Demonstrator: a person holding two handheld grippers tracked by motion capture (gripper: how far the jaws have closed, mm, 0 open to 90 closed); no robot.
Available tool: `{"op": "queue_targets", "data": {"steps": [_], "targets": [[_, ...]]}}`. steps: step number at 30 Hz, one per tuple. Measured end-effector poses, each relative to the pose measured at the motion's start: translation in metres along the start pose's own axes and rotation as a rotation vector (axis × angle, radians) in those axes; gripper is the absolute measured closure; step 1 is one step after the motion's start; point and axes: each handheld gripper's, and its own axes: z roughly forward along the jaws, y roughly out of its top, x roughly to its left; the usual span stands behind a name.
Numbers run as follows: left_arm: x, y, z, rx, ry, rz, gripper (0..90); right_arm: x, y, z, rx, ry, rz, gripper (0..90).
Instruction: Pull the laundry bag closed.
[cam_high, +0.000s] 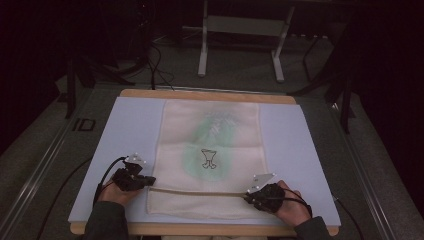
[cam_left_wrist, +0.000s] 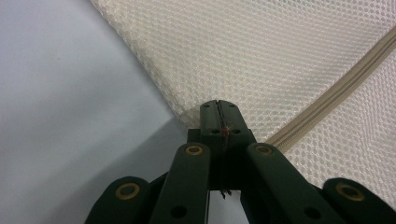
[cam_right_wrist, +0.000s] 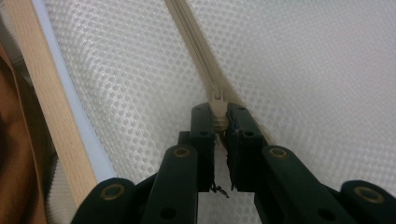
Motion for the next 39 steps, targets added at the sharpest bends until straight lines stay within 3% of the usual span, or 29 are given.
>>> {"op": "queue_targets", "data": {"steps": [23, 39], "targets": [[0.0, 0.0, 0.0, 0.0, 0.002, 0.002, 90.0, -0.007, -0.011, -0.01, 0.016, 0.0, 0.016, 82.3], [0.0, 0.0, 0.0, 0.0, 0.002, 0.001, 90.0, -0.013, -0.017, -0.02, -0.003, 0.005, 0.039, 82.3]]}}
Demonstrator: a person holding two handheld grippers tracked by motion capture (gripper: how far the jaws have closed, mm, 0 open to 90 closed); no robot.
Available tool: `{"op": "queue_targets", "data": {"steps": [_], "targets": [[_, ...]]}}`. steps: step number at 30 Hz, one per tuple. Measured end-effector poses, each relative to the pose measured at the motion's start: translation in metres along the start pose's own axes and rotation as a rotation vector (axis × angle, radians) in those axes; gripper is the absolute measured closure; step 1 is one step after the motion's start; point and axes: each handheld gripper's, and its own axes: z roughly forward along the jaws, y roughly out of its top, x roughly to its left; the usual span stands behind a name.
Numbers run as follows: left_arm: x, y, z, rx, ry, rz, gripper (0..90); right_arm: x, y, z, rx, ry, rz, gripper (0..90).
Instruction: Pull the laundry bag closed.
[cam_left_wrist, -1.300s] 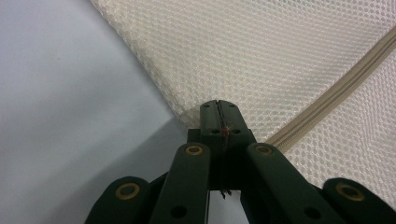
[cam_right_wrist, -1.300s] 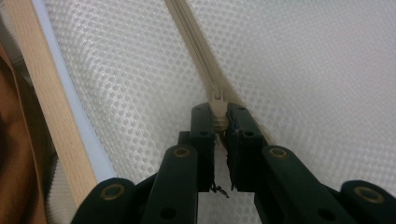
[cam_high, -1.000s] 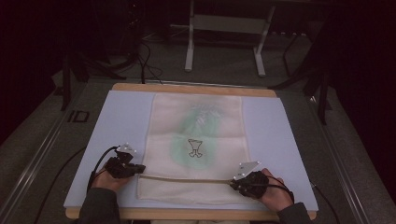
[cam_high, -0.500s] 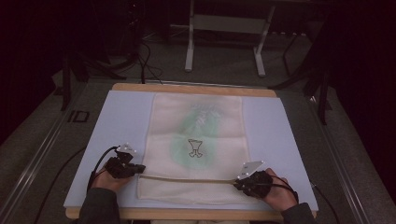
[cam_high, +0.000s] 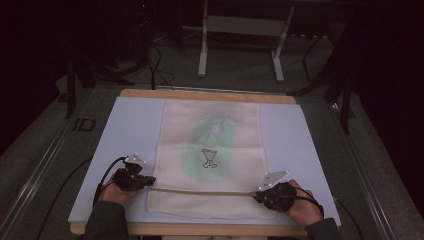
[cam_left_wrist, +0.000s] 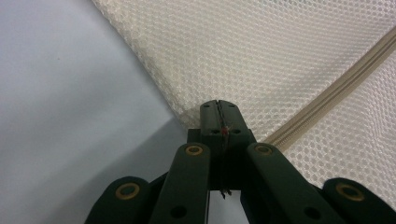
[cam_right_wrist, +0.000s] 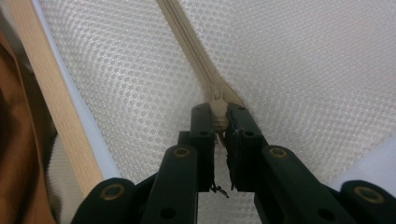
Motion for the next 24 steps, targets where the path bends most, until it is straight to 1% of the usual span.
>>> {"op": "queue_targets", "data": {"steps": [2, 7, 9, 10, 12, 14, 18, 21, 24], "targets": [[0.0, 0.0, 0.0, 0.0, 0.0, 0.0, 90.0, -0.001, 0.0, -0.001, -0.002, 0.006, 0.003, 82.3], [0.0, 0.0, 0.0, -0.001, -0.001, 0.0, 90.0, -0.005, -0.001, -0.007, -0.037, 0.028, 0.028, 82.3], [0.0, 0.0, 0.0, 0.002, 0.0, 0.001, 90.0, -0.006, -0.001, -0.008, -0.046, 0.032, 0.028, 82.2], [0.0, 0.0, 0.0, 0.003, 0.0, 0.0, 90.0, -0.005, 0.002, -0.007, -0.033, 0.018, 0.022, 82.3], [0.0, 0.0, 0.0, 0.003, 0.004, 0.002, 90.0, -0.004, 0.005, -0.005, -0.017, 0.004, 0.003, 82.3], [0.0, 0.0, 0.0, 0.003, 0.001, 0.0, 90.0, -0.005, 0.007, -0.005, -0.022, 0.007, 0.003, 82.2], [0.0, 0.0, 0.0, 0.002, 0.0, 0.0, 90.0, -0.004, 0.011, -0.007, -0.028, 0.003, -0.019, 82.2], [0.0, 0.001, 0.0, 0.003, 0.003, 0.003, 90.0, -0.003, 0.015, -0.005, -0.014, -0.017, -0.037, 82.1], [0.0, 0.0, 0.0, 0.003, 0.003, 0.003, 90.0, -0.005, 0.017, -0.006, -0.02, -0.015, -0.036, 82.2]]}}
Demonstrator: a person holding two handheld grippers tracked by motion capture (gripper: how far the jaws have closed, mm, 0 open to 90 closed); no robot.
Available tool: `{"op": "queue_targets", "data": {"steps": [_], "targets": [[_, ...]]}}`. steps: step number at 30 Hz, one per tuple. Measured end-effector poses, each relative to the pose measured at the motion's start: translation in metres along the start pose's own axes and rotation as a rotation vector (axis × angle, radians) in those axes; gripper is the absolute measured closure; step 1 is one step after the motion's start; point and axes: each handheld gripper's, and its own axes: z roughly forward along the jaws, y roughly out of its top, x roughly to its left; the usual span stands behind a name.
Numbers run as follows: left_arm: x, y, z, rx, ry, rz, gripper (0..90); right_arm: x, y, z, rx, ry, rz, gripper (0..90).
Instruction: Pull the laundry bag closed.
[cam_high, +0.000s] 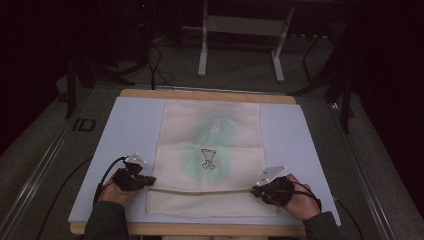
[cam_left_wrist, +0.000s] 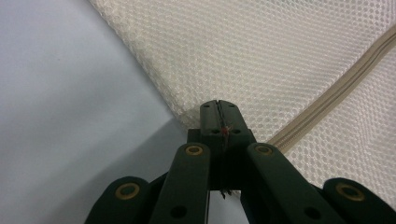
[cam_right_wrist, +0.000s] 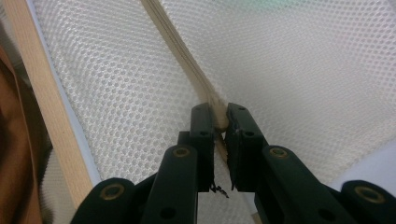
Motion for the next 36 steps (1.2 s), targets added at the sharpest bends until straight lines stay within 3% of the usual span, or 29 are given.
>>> {"op": "queue_targets", "data": {"steps": [11, 28, 30, 36], "targets": [[0.0, 0.0, 0.0, 0.0, -0.001, -0.001, 90.0, -0.003, -0.007, -0.004, 0.044, 0.01, -0.029, 82.5], [0.0, 0.0, 0.0, -0.002, 0.0, -0.004, 90.0, -0.019, -0.036, -0.01, 0.07, 0.018, 0.049, 82.4], [0.0, 0.0, 0.0, -0.002, -0.001, -0.003, 90.0, -0.022, -0.043, -0.01, 0.055, 0.023, 0.074, 82.4], [0.0, 0.0, 0.0, -0.003, -0.002, -0.004, 90.0, -0.023, -0.046, -0.009, 0.047, 0.032, 0.084, 82.4]]}}
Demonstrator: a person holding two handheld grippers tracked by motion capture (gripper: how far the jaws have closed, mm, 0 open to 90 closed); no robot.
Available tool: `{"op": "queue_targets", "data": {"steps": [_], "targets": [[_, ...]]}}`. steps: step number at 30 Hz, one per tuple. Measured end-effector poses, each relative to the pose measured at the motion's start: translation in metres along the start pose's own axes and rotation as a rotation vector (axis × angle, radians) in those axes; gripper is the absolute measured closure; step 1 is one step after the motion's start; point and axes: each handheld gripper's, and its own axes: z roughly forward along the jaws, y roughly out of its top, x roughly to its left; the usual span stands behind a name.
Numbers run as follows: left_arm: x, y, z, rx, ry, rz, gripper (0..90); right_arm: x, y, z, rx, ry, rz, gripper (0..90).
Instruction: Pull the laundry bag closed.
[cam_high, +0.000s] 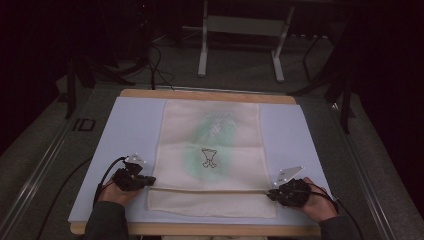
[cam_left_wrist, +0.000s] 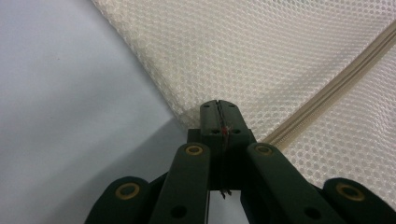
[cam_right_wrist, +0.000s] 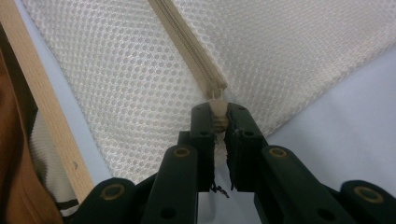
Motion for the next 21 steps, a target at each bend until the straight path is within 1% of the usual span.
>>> {"op": "queue_targets", "data": {"steps": [4, 7, 8, 9, 10, 11, 12, 13, 15, 17, 18, 20, 21], "targets": [[0.0, 0.0, 0.0, 0.0, -0.002, -0.001, 90.0, 0.0, -0.002, 0.001, -0.013, 0.007, 0.023, 82.3], [0.0, 0.0, 0.0, 0.001, 0.002, 0.004, 90.0, 0.002, -0.004, 0.004, -0.023, 0.004, 0.028, 81.3], [0.0, 0.0, 0.0, 0.002, 0.002, 0.006, 90.0, 0.001, -0.004, 0.004, -0.031, 0.006, 0.032, 78.5], [0.0, 0.0, 0.0, 0.001, 0.003, 0.009, 90.0, 0.002, -0.005, 0.004, -0.027, 0.0, 0.036, 74.6], [-0.001, 0.0, 0.0, 0.001, 0.003, 0.012, 90.0, 0.001, -0.006, 0.004, -0.039, -0.025, 0.04, 69.9], [-0.002, 0.0, 0.0, 0.001, 0.009, 0.026, 89.9, -0.001, -0.007, 0.002, -0.057, -0.033, 0.057, 68.5], [-0.002, 0.001, 0.0, 0.003, 0.009, 0.029, 89.9, -0.004, -0.008, 0.0, -0.09, -0.035, 0.082, 66.0], [-0.001, 0.001, 0.0, 0.003, 0.008, 0.031, 89.8, -0.006, -0.009, -0.001, -0.112, -0.038, 0.09, 64.0], [-0.002, 0.001, 0.0, 0.0, 0.007, 0.038, 89.8, -0.01, -0.012, -0.003, -0.187, -0.047, 0.138, 59.7], [-0.002, 0.001, 0.0, -0.002, 0.009, 0.047, 89.8, -0.011, -0.012, -0.003, -0.193, -0.054, 0.147, 59.2], [-0.002, 0.001, 0.0, 0.0, 0.009, 0.048, 89.8, -0.011, -0.013, -0.002, -0.203, -0.072, 0.166, 58.3], [-0.003, 0.001, 0.0, -0.005, 0.004, 0.056, 89.8, -0.013, -0.014, 0.0, -0.221, -0.093, 0.177, 57.7], [-0.003, 0.001, 0.0, -0.005, 0.004, 0.056, 89.7, -0.013, -0.014, 0.0, -0.221, -0.093, 0.177, 57.7]]}}
